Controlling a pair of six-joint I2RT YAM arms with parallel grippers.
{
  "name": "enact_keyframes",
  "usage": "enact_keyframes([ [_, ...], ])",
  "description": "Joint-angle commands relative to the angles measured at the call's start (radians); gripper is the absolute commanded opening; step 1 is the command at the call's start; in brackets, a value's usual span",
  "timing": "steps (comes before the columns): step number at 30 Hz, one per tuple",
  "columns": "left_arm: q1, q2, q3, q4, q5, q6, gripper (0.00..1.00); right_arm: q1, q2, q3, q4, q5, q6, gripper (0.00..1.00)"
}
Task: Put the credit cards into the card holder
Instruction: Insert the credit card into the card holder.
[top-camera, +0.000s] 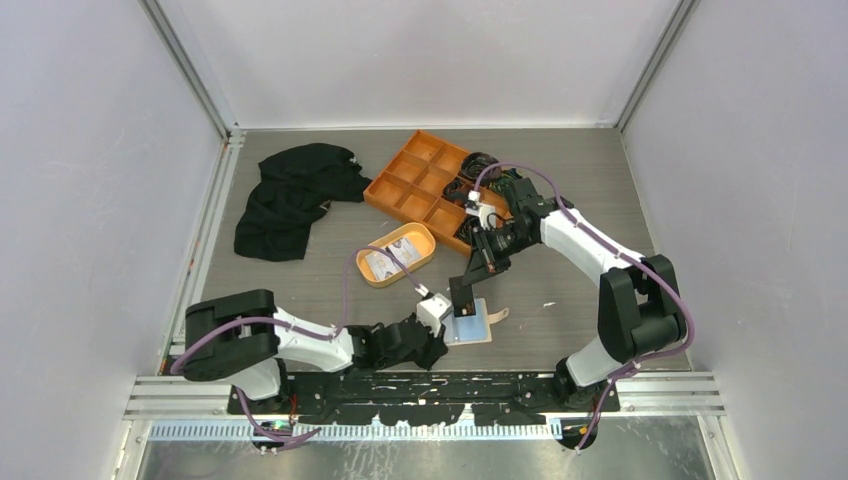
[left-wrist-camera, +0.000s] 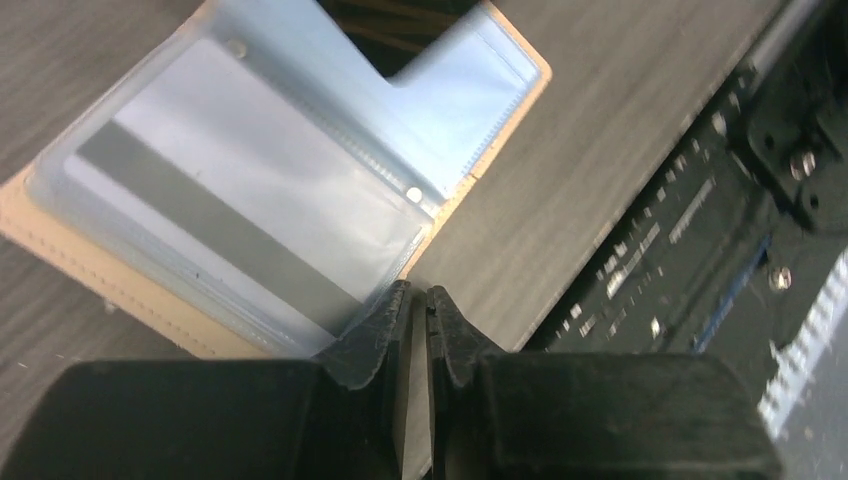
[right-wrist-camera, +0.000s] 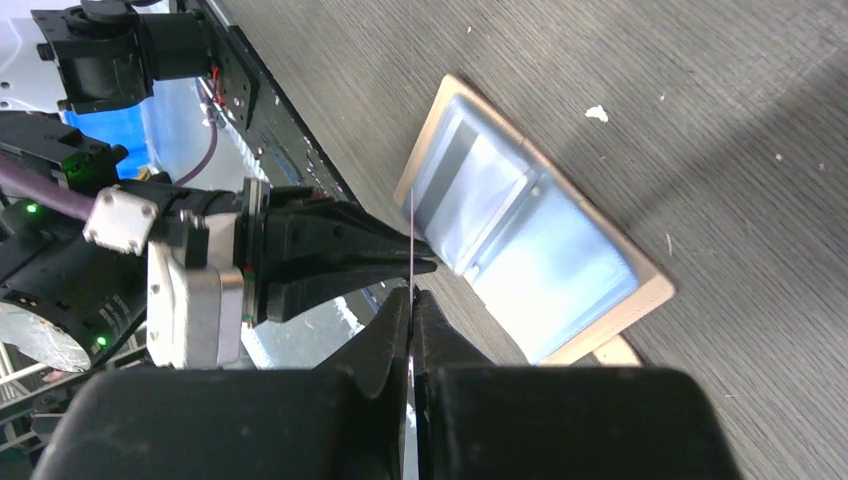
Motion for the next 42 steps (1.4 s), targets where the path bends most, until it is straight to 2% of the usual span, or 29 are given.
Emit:
enact_keyframes([
  [1, 0.079, 0.048, 0.034, 0.040, -0.008, -0.100, 0.12, -0.005, -0.021, -0.016, 0.036, 0.004, 0.002, 0.01],
  [6, 0.139, 0.079, 0.003, 0.148, 0.023, -0.153, 0.11, -0.017, 0.008, -0.059, 0.114, 0.122, 0.080, 0.01],
  [9, 0.140, 0.072, -0.026, 0.239, 0.091, -0.143, 0.11, -0.084, 0.019, -0.100, 0.193, 0.145, 0.149, 0.01],
  [11, 0.139, 0.050, -0.053, 0.292, 0.148, -0.142, 0.12, -0.144, 0.018, -0.152, 0.271, 0.102, 0.192, 0.01],
  [14, 0.139, -0.023, -0.089, 0.310, 0.160, -0.143, 0.14, -0.206, 0.000, -0.270, 0.444, -0.002, 0.276, 0.01],
  [19, 0.141, -0.190, -0.122, 0.168, 0.098, -0.060, 0.23, -0.213, -0.049, -0.431, 0.762, -0.096, 0.468, 0.01],
  [24, 0.146, -0.334, -0.189, 0.052, -0.064, -0.102, 0.60, -0.228, 0.012, -0.469, 0.909, -0.142, 0.555, 0.01],
  [26, 0.156, -0.373, -0.212, 0.021, -0.111, -0.138, 0.66, -0.248, 0.030, -0.464, 0.909, -0.164, 0.553, 0.01],
  [32, 0.182, -0.398, -0.215, -0.049, -0.156, -0.212, 0.63, -0.338, 0.034, -0.450, 0.830, -0.231, 0.486, 0.01],
  [36, 0.187, -0.358, -0.181, -0.065, -0.162, -0.219, 0.62, -0.336, 0.058, -0.456, 0.841, -0.217, 0.497, 0.01],
  [42, 0.224, -0.282, -0.172, 0.014, -0.123, -0.242, 0.62, -0.296, 0.086, -0.472, 0.925, -0.216, 0.550, 0.01],
])
